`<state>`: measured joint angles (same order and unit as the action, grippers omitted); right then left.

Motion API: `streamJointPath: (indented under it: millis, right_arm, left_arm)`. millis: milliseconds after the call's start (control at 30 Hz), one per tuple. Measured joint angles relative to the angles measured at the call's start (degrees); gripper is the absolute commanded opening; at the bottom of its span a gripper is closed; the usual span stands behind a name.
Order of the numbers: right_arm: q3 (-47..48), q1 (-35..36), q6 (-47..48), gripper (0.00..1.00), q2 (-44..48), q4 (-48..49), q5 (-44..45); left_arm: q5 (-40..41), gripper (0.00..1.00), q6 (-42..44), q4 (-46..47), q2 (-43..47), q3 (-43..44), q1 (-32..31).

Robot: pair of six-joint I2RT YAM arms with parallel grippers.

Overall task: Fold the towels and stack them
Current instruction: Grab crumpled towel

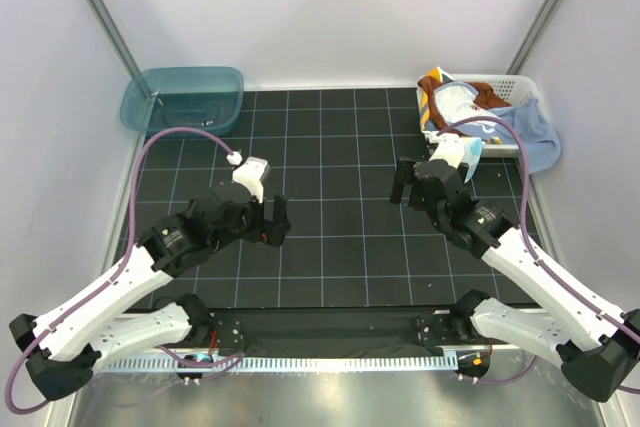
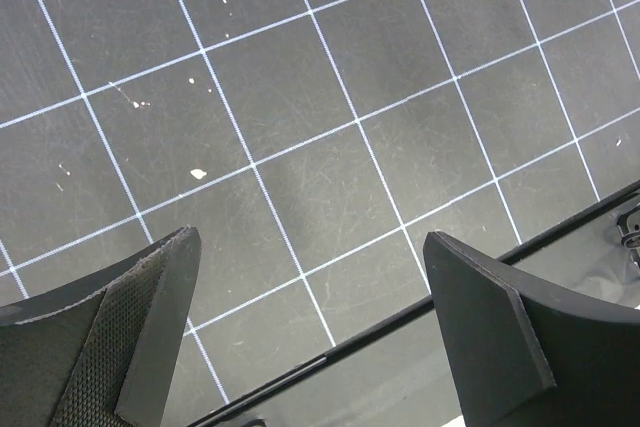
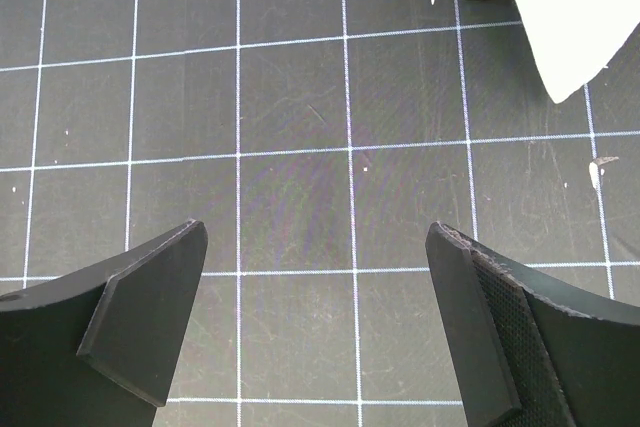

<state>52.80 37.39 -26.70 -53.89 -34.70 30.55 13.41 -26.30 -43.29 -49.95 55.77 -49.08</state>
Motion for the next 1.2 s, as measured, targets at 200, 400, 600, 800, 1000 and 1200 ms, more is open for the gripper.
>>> streamJointPath:
  millis: [200, 400, 600, 800, 1000, 1200]
  right_arm:
    - [0.72, 0.00, 0.00, 1.00, -2.03, -0.57, -0.24]
    - [6.12, -1.79, 0.81, 1.00, -8.61, 0.26, -1.55]
    - [20.81, -18.29, 1.68, 1.00, -23.91, 5.49, -7.78]
    - [34.40, -32.20, -0.57, 0.99, -42.69, 11.47, -10.71]
    - [46.69, -40.15, -4.70, 0.98, -60.13, 13.07, -13.60]
    - [58.84, -42.40, -6.93, 0.98, -73.18, 11.72, -15.26]
  left_arm:
    - [-0.02, 0.97, 0.00, 0.02, 0.24, -0.17, 0.11]
    - [-0.57, 0.97, 0.00, 0.02, 0.37, -0.35, 0.15]
    - [-1.46, 0.97, -0.02, 0.15, 0.57, -0.46, 0.44]
    - [-2.10, 0.97, -0.02, 0.17, 0.61, -0.59, 0.85]
    - [-2.16, 0.97, -0.07, 0.17, 0.61, -1.05, 0.90]
    - [-2.12, 0.98, -0.20, 0.17, 0.50, -1.38, 1.14]
